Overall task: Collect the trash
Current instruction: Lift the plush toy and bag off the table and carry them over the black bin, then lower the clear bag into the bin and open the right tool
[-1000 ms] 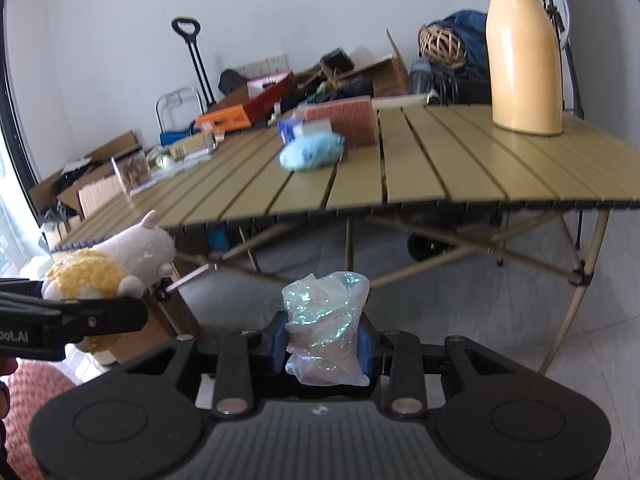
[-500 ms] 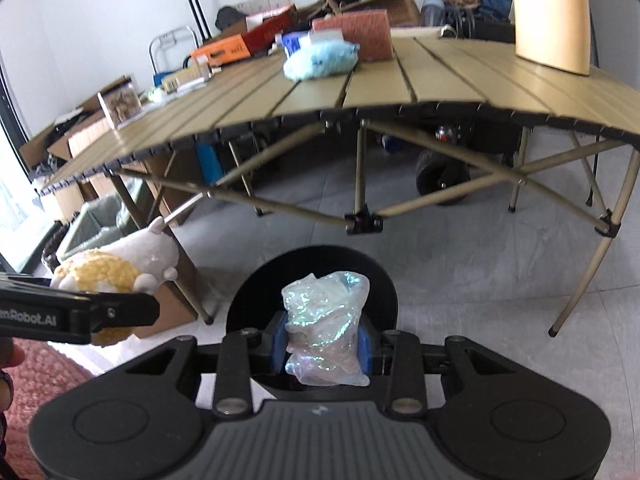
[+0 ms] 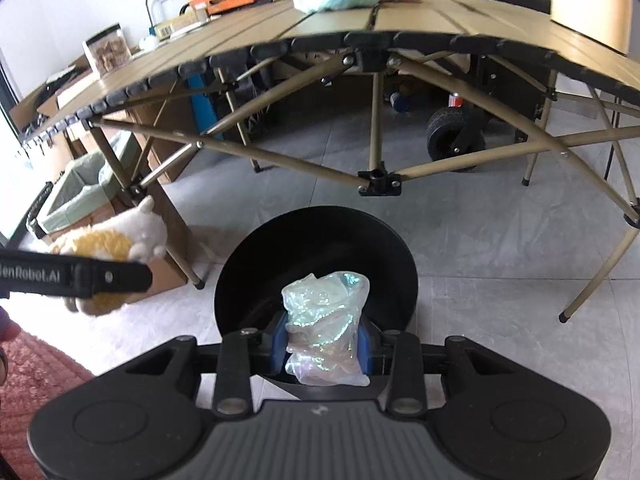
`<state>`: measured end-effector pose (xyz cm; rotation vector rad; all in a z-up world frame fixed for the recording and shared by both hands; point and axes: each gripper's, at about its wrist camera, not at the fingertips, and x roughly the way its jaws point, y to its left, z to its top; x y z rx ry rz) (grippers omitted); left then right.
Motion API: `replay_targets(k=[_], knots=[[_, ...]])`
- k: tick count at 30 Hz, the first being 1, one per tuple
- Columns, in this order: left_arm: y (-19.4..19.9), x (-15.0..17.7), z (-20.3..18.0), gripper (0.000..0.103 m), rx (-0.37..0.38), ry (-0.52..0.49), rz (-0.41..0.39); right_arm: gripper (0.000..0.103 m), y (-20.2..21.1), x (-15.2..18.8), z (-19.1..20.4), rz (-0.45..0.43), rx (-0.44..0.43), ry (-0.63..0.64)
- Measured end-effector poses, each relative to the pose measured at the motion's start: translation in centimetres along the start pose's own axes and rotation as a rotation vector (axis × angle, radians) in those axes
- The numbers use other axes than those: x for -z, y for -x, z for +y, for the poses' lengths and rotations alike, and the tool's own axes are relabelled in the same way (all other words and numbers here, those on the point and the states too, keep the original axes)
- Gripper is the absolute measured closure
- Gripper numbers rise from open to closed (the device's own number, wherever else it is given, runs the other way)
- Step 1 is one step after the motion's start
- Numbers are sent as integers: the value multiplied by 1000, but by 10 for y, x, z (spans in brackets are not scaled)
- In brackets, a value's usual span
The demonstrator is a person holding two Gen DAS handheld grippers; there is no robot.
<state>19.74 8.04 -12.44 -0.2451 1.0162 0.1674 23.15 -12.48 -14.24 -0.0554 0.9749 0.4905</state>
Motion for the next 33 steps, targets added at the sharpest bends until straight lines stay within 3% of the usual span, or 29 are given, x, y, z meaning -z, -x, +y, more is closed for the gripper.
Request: replay_targets(k=[8,18,33], knots=[[-23,-9,13,7,-14,46,17,70,-29,-15,13,46,-2,43],[-47,-18,35,7,-86,90,27,69,-70,-32,25,99,27,68],[-64,-21,51,7,-176,111,44,69,-134,-31,32,192,62,59]])
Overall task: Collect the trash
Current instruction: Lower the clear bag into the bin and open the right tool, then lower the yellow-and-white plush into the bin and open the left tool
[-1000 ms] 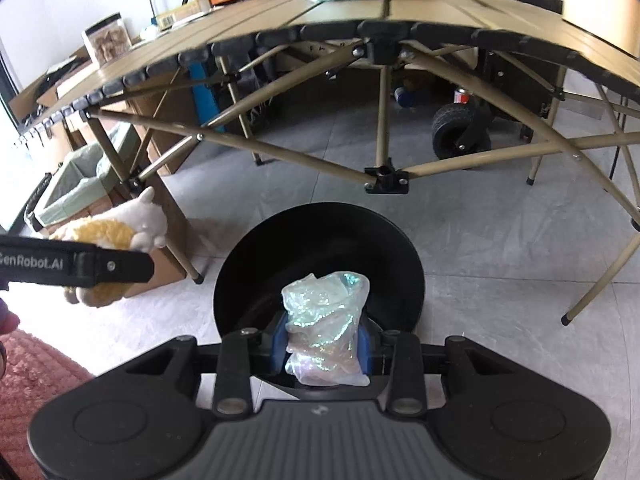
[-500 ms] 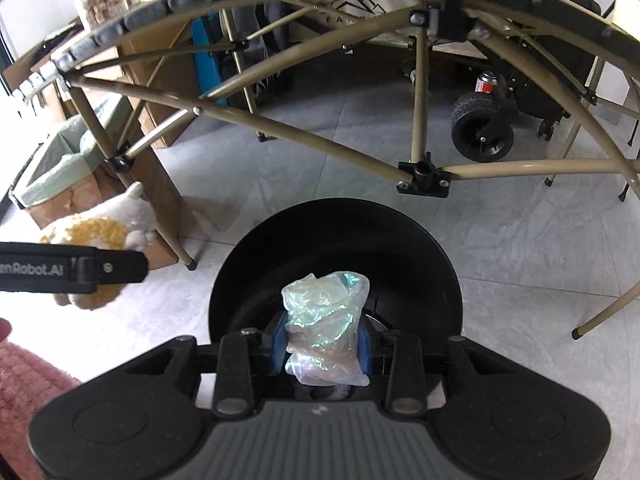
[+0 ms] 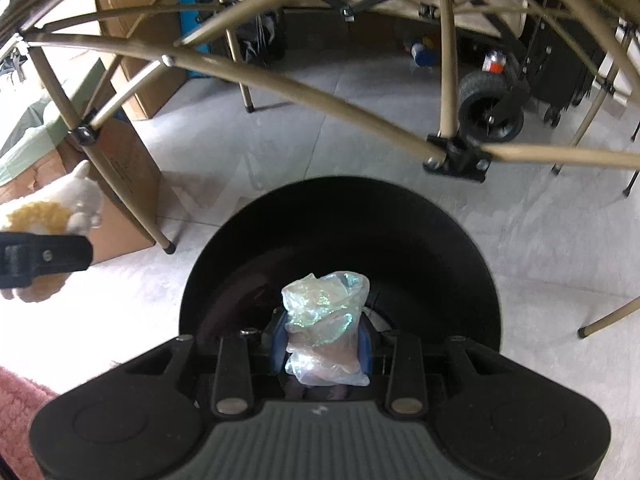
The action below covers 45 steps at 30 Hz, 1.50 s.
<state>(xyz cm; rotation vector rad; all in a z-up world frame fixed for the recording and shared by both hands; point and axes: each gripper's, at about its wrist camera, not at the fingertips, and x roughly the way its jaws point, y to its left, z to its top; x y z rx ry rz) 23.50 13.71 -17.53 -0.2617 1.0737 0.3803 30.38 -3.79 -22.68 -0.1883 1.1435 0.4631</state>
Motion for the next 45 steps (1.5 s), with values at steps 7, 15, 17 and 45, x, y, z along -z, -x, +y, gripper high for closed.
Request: replay_targets(k=[7,15,17,45], knots=[[-4,1,-1,7,-4,-3,17,69,-19,7,-8,109,8,-62],[-3,2,-3,7,5,-17,10,56,-25,11,-13,138,39,-104],[-4,3,-2,7,1,-16,11,29,-23,12,-17,134,47,-105],[15,6,-8,7,34,-20,-43,0,82,20,-25,-34,-5,-89]])
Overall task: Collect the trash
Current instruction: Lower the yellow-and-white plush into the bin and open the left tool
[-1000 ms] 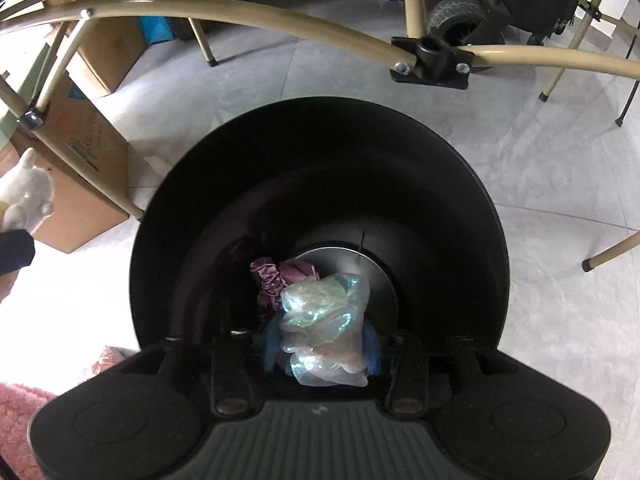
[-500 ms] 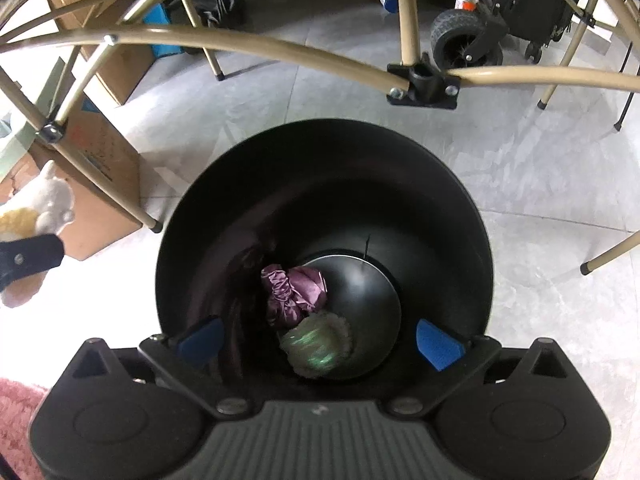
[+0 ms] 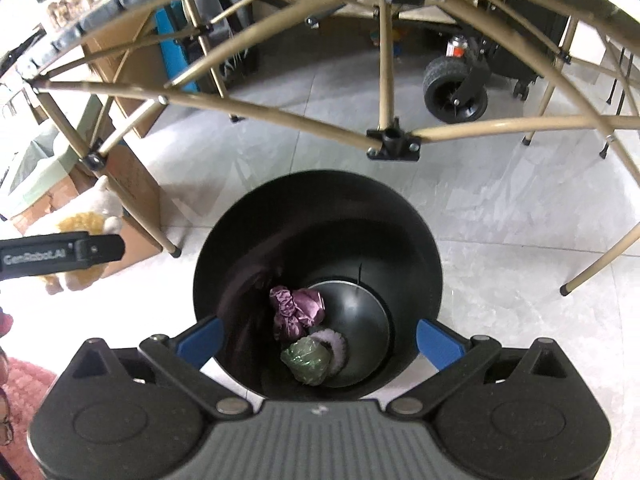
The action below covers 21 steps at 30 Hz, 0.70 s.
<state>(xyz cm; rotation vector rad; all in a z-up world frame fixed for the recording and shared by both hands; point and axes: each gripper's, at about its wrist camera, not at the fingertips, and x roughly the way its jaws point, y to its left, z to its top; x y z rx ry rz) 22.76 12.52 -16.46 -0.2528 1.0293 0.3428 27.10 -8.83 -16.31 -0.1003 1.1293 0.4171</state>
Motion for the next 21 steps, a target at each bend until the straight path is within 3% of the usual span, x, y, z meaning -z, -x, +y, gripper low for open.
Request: replay_targets(k=[12,21], knots=[[19,1,-24,7,66,-39,-41,0,40,11,-15,-75,24,-19],[28,6,-58,7,124,-98,-38,0,51,29,-55,-78,92,-113]])
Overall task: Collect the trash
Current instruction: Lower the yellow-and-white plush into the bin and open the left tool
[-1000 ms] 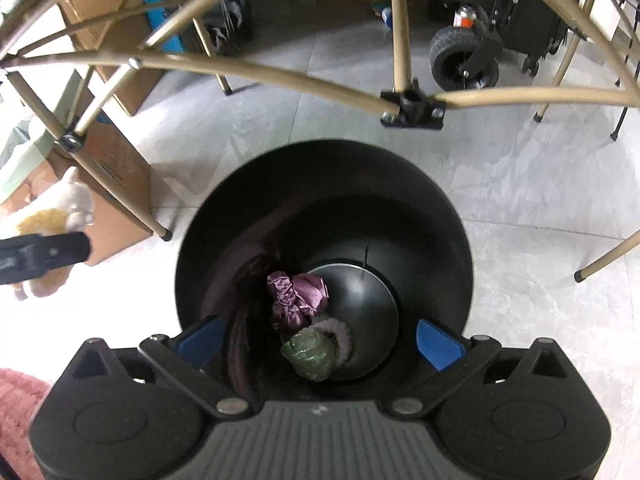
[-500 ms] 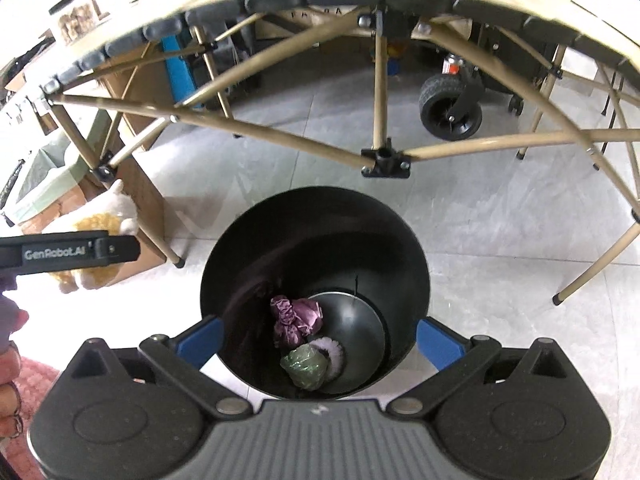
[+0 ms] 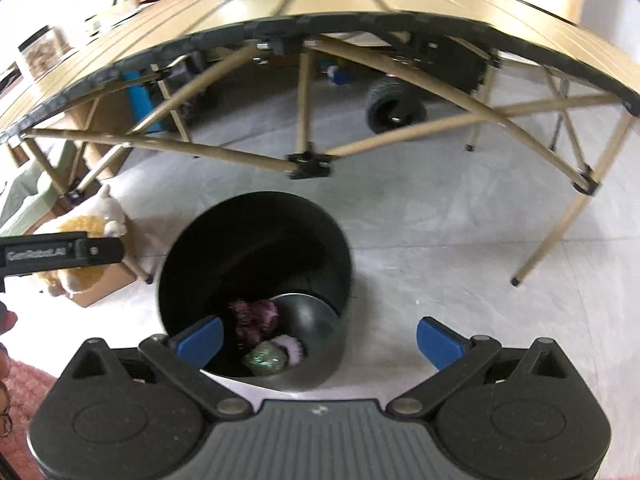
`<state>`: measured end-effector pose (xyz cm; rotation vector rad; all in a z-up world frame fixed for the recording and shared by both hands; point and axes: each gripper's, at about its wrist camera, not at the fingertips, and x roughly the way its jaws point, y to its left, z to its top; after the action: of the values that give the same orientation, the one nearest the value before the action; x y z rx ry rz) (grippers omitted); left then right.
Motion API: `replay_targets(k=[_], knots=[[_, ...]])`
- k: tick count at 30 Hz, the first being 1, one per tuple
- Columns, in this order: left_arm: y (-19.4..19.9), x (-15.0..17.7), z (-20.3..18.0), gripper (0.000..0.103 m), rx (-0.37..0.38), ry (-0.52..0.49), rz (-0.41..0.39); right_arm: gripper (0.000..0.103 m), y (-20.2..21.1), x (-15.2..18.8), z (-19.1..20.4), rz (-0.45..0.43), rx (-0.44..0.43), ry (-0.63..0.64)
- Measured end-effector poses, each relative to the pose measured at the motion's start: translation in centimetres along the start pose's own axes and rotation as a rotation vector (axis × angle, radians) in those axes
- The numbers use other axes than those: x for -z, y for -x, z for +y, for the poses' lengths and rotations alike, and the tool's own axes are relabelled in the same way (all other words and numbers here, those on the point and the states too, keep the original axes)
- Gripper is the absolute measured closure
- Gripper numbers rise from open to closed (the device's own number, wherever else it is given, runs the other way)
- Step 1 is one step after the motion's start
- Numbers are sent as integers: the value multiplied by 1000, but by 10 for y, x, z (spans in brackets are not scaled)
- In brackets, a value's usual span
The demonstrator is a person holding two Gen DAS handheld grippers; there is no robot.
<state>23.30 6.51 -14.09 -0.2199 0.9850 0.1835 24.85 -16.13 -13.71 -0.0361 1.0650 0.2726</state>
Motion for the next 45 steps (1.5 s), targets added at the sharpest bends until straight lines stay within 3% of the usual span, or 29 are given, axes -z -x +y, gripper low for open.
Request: replay_targets(k=[13,23,45], knots=[[-15,8,-56,7,38,-99,47,0,11,-1,-57,-47,59,-129],[-32,19,-88,7,16,-163,100,0,5,-4,-89,-64,78,-205],[-87,25,-117,7,-84,-174,212,0,-12,2,-106,-39,89,-246]])
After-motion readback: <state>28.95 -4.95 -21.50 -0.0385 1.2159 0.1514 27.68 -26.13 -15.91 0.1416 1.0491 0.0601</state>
